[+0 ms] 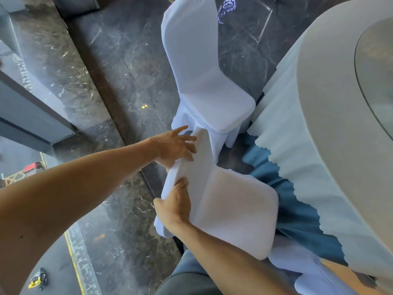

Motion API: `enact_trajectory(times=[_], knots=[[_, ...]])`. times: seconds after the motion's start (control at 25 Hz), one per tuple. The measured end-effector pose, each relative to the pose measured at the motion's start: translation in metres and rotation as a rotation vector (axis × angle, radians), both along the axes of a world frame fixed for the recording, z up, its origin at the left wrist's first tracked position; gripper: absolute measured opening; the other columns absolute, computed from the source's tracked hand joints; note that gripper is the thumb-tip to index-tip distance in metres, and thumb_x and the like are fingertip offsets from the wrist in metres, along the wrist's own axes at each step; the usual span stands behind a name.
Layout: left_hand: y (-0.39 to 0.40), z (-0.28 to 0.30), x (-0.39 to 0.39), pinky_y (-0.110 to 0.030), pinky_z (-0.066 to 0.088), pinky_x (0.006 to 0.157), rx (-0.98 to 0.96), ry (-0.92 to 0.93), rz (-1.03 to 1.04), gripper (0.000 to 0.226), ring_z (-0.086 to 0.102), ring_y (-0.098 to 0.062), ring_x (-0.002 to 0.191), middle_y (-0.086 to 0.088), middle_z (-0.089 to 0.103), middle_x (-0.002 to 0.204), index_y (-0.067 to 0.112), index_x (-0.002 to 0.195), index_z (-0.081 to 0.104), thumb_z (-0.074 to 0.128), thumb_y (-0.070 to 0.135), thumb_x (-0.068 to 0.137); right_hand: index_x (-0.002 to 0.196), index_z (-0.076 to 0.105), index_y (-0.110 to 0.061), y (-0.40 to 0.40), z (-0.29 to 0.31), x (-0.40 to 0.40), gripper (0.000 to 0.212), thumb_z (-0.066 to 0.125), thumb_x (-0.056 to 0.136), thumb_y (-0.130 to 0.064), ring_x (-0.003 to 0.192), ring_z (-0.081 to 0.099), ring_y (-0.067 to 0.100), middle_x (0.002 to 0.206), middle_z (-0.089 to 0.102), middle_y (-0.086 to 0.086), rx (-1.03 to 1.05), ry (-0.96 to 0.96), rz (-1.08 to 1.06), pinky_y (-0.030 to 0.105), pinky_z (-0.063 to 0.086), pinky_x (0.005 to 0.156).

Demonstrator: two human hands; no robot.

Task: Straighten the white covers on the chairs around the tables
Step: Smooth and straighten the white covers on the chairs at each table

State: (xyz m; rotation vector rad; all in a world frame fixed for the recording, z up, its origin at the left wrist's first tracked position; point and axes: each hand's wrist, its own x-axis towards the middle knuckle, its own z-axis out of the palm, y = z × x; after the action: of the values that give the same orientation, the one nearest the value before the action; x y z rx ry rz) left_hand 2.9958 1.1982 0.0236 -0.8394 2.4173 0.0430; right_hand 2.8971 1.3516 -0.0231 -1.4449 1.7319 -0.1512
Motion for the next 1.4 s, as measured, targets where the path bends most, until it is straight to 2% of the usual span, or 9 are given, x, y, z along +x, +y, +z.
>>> enact_trajectory(times=[0.16,0.32,0.56,0.68,0.84,0.96,1.08,1.24,1.4], knots=[[0.001,0.001,-0.027,-0.057,-0.009,0.118,-0.007,0.094,-0.081,0.051,0.012,-0.016,0.15,0.015,0.042,0.147,0.045,0.136,0.052,0.057,0.048,0.085,0.137,0.033,-0.003,0.002,-0.007,-0.036,0.076,0.066,0.069,-0.02,0.11,0.06,0.032,0.128,0.056,0.014,-0.092,0.017,-0.058,0.037,0.052,0.091],[0.002,0.0,-0.075,-0.049,0.004,0.118,-0.045,0.227,-0.157,0.055,0.046,-0.016,0.13,0.011,0.058,0.127,0.043,0.119,0.066,0.056,0.072,0.074,0.114,0.043,-0.021,0.006,-0.006,-0.104,0.048,0.06,0.07,-0.017,0.089,0.065,0.03,0.1,0.065,0.003,-0.161,0.039,-0.067,0.042,0.054,0.079],[0.023,-0.008,-0.184,-0.034,0.048,0.078,-0.015,0.309,-0.133,0.038,0.056,-0.022,0.083,0.006,0.06,0.086,0.034,0.094,0.075,0.06,0.058,0.07,0.107,0.053,-0.018,0.025,-0.006,-0.227,0.036,0.064,0.074,-0.013,0.082,0.065,0.035,0.092,0.07,0.006,-0.259,0.219,-0.038,0.041,0.053,0.071],[0.043,-0.013,-0.242,-0.032,0.047,0.073,0.119,0.375,-0.107,0.034,0.063,-0.026,0.09,0.001,0.062,0.096,0.032,0.104,0.073,0.066,0.043,0.072,0.112,0.057,-0.015,0.045,-0.003,-0.291,0.035,0.07,0.08,-0.017,0.086,0.067,0.035,0.1,0.071,0.009,-0.281,0.28,-0.083,0.041,0.055,0.077],[0.073,-0.017,-0.315,-0.033,0.047,0.088,0.296,0.394,-0.073,0.051,0.06,-0.018,0.113,0.006,0.06,0.127,0.033,0.134,0.057,0.063,0.026,0.084,0.107,0.064,-0.011,0.07,0.0,-0.365,0.038,0.08,0.073,-0.016,0.08,0.07,0.03,0.095,0.072,0.009,-0.301,0.344,-0.129,0.035,0.058,0.073],[0.09,-0.022,-0.358,-0.031,0.042,0.073,0.363,0.381,-0.083,0.033,0.064,-0.021,0.102,0.007,0.064,0.107,0.032,0.119,0.062,0.056,0.018,0.089,0.09,0.064,-0.009,0.082,-0.001,-0.41,0.029,0.075,0.064,-0.004,0.06,0.064,0.032,0.07,0.068,0.01,-0.295,0.422,-0.126,0.024,0.036,0.049],[0.103,-0.023,-0.394,-0.029,0.034,0.067,0.399,0.385,-0.059,0.031,0.064,-0.02,0.09,0.011,0.062,0.099,0.036,0.113,0.062,0.051,0.018,0.092,0.079,0.064,-0.011,0.092,-0.001,-0.452,0.029,0.077,0.054,-0.004,0.046,0.058,0.028,0.056,0.061,0.006,-0.336,0.492,-0.121,0.016,0.009,0.046],[0.111,-0.015,-0.434,-0.025,0.033,0.057,0.439,0.368,0.069,0.019,0.06,-0.012,0.074,0.017,0.058,0.072,0.044,0.093,0.061,0.046,0.031,0.094,0.084,0.069,-0.012,0.091,-0.003,-0.497,0.026,0.075,0.059,-0.008,0.05,0.059,0.031,0.058,0.063,0.009,-0.345,0.533,-0.137,0.021,0.026,0.047],[0.11,-0.02,-0.448,-0.025,0.041,0.06,0.44,0.37,0.112,0.028,0.061,-0.013,0.074,0.017,0.058,0.071,0.054,0.085,0.057,0.046,0.029,0.092,0.094,0.069,-0.015,0.086,-0.008,-0.512,0.023,0.066,0.072,-0.014,0.06,0.061,0.03,0.069,0.068,0.008,-0.311,0.539,-0.079,0.026,0.029,0.052]])
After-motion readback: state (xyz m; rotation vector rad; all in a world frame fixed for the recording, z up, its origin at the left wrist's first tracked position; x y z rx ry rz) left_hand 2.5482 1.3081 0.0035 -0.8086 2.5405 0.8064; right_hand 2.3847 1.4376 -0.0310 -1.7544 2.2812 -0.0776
